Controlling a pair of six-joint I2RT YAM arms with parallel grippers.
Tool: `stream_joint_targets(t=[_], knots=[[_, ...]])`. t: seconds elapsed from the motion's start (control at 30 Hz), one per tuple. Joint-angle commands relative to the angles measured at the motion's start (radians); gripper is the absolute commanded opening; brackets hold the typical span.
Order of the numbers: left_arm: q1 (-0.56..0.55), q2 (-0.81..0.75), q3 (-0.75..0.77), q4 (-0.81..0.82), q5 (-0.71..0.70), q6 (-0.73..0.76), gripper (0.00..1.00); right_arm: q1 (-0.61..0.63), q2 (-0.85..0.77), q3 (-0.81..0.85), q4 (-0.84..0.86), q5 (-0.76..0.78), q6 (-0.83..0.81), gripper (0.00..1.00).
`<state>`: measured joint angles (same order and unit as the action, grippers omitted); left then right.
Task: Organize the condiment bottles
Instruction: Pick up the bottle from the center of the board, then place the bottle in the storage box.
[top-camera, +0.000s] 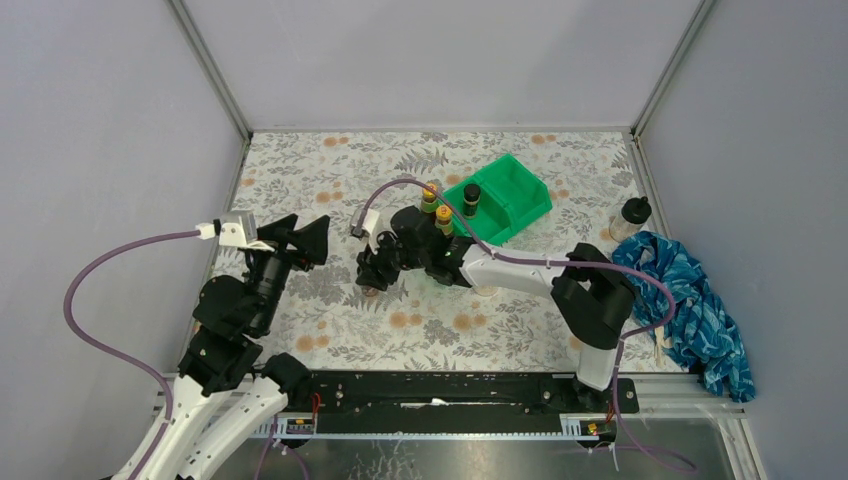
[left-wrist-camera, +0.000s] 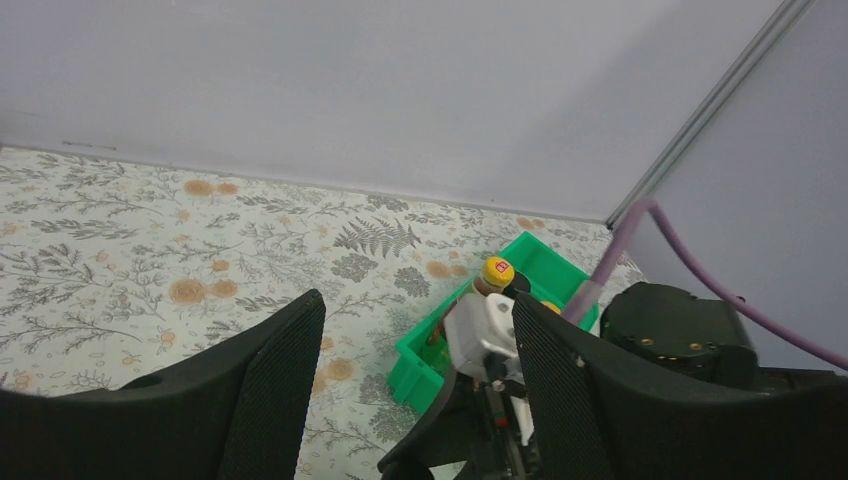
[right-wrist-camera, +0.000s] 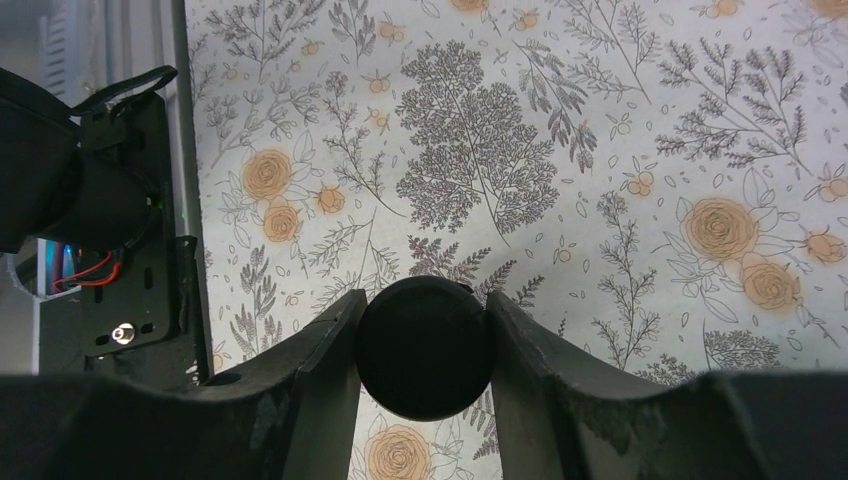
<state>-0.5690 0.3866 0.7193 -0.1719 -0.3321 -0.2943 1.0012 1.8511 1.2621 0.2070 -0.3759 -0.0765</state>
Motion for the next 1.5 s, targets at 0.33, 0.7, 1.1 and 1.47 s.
stream_joint_targets(t=[0.33,0.7,1.1,1.47], knots=[[-0.002,0.001,-0.017,0.032,-0.035,0.023,0.74,0.008,-0.191,-0.011,-0.019,0.074,-0.039,0.0],[0.006,0.012,-0.018,0.033,-0.031,0.021,0.74,0.007,-0.292,0.009,-0.077,0.144,-0.092,0.0],[0.015,0.015,-0.019,0.032,-0.018,0.018,0.74,0.005,-0.356,0.04,-0.141,0.241,-0.147,0.0],[0.025,0.02,-0.021,0.032,-0.005,0.017,0.74,-0.022,-0.373,0.077,-0.167,0.307,-0.187,0.0]])
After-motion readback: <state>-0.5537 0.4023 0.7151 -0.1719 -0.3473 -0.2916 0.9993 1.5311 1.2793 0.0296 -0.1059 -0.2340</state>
